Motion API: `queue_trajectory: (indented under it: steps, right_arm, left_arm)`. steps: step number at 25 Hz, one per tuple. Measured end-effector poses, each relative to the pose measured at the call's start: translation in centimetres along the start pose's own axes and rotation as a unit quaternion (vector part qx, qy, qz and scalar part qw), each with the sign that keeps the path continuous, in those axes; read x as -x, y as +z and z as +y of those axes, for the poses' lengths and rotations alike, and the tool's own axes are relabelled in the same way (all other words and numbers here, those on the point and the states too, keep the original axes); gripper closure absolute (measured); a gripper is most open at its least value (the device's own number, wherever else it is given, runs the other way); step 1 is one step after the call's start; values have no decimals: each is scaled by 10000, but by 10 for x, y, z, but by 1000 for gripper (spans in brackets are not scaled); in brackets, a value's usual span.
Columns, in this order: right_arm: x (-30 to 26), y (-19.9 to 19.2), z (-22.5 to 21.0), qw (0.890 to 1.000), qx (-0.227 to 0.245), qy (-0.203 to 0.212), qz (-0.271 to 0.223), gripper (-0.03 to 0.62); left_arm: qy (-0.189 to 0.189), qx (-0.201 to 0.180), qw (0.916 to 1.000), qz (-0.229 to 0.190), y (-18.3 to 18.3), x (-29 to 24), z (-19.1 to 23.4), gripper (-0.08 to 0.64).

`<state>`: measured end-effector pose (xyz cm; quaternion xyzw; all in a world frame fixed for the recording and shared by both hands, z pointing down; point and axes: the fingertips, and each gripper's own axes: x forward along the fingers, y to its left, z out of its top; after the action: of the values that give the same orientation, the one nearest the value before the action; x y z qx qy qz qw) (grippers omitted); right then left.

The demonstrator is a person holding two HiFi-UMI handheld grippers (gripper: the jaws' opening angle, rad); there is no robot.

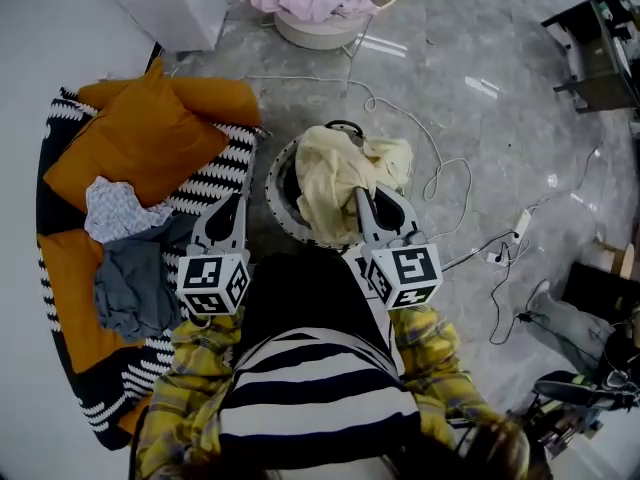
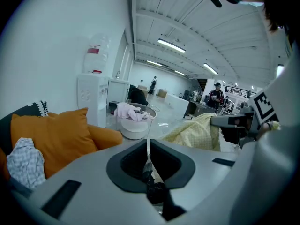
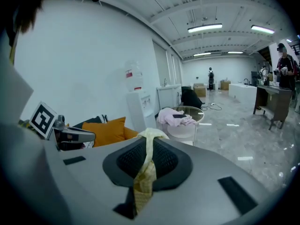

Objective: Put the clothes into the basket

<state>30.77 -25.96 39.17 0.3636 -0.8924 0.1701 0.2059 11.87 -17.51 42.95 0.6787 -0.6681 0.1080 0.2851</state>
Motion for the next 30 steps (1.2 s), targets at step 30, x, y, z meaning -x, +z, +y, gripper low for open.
queue_trajectory:
  steps: [30]
  right_arm:
    - [-57, -83, 24, 9902, 656, 277, 1200, 387]
  left_arm:
    - [466, 366, 9977, 326, -30, 17, 28, 529]
